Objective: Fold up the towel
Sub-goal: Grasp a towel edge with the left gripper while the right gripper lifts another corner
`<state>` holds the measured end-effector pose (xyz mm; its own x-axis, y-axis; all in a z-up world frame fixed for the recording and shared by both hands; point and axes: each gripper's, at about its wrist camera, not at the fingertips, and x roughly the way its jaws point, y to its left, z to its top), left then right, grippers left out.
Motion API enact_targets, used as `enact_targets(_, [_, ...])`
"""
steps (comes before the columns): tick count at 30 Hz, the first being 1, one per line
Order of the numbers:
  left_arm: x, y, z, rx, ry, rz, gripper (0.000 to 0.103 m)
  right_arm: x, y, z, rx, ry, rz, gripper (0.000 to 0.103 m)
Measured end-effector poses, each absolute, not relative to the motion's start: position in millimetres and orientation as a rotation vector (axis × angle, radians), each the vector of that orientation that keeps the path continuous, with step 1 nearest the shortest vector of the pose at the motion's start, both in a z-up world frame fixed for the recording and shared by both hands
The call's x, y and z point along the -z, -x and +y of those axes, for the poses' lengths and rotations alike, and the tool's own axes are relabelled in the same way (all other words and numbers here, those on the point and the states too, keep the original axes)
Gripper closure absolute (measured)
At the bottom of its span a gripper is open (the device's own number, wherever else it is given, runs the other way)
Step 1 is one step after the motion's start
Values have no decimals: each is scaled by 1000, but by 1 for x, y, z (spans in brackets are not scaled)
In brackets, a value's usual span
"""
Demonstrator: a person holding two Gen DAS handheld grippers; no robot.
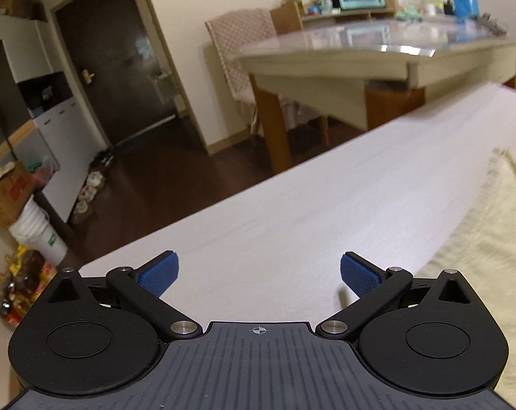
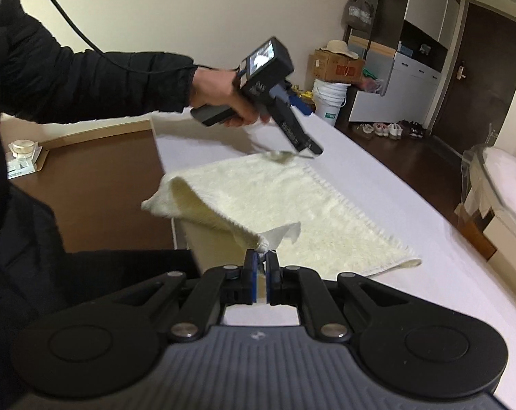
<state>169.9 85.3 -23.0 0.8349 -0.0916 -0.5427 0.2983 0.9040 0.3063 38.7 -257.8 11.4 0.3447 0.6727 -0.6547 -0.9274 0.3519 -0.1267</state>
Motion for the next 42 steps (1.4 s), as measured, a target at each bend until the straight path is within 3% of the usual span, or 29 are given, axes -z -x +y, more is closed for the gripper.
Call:
enact_targets(6, [6,-127,85,269,-369,475,0,-10,-27,-280,-1043,452,573,98])
enact_targets(15, [21,10,71,479,-466,389,1,-25,-42,-298,-967,290,608,98])
enact_targets(16, [28,21,64,500,-500,391,5,-26,-44,-298,-965,284,609,98])
enact_targets(18, [44,48,49,548,-577,399,23,-27,-46,-296,-957,275,616,98])
enact_targets(19, [49,54,45,561,-592,405,38,-29,-47,-295,-955,276,619,98])
enact_targets(24, [75,81,32,618,-671,413,43,-38,-49,-291,-948,280,606,98])
enact_targets(27, [90,91,26,621,-770,406,54,-43,-50,-290,-945,281,595,98])
enact_targets(31, [98,95,22,597,-880,394,97,-45,-48,-293,-933,266,596,98])
enact_targets(42, [5,38,54,655,-618,462,97,-34,-50,-305,-948,229,644,98])
